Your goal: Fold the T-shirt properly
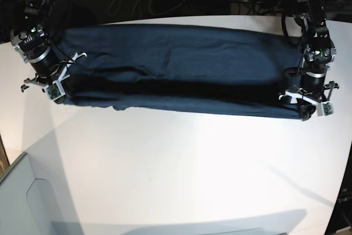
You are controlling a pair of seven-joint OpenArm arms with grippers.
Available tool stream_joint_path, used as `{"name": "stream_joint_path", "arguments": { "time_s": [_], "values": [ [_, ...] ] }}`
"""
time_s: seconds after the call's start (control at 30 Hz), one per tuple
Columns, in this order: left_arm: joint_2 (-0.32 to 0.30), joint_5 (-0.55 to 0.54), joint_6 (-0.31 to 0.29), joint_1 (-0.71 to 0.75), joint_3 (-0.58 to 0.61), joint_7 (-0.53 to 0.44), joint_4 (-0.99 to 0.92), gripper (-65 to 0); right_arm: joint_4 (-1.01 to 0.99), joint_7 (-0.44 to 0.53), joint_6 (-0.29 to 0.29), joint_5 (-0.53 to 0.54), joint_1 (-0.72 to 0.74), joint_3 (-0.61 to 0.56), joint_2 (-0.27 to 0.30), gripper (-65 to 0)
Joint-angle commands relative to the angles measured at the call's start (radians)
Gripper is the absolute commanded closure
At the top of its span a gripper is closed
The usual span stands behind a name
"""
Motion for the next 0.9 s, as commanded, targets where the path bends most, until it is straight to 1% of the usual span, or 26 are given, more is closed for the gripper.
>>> {"name": "stream_joint_path", "arguments": {
  "time_s": [0.0,0.17,0.23,0.27,0.47,0.67,0.8,0.87],
  "values": [
    [-0.017,-0.002,0.009,0.006,-0.025,-0.030,0.021,0.0,0.020,0.038,0.007,0.012,-0.012,0.006,0.013,-0.5],
    [-0.016,-0.002,0.009,0.085,-0.065,-0.030,0.050,0.0,0.020,0.098,0.007,0.012,-0.088,0.006,0.013,-0.5],
    [-0.016,-0.003,0.009,0.121,-0.062,-0.030,0.065,0.0,0.020,0.110,0.007,0.012,-0.104,0.006,0.013,-0.5],
    [-0.014,-0.003,0.009,0.135,-0.060,-0.030,0.073,0.0,0.020,0.110,0.007,0.012,-0.111,0.006,0.013,-0.5],
    [0.044,0.006,0.009,0.195,-0.063,-0.030,0.078,0.0,0.020,0.118,0.007,0.012,-0.152,0.006,0.013,-0.5],
    [0.061,-0.002,0.009,0.250,-0.063,-0.030,0.078,0.0,0.021,0.144,0.007,0.012,-0.206,0.006,0.018,-0.5],
    [0.057,0.000,0.009,0.269,-0.065,-0.030,0.082,0.0,0.021,0.144,0.007,0.012,-0.227,0.011,0.019,-0.5],
    [0.054,0.004,0.009,0.270,-0.065,-0.030,0.096,0.0,0.021,0.144,0.007,0.012,-0.238,0.035,0.016,-0.5]
  ]
}}
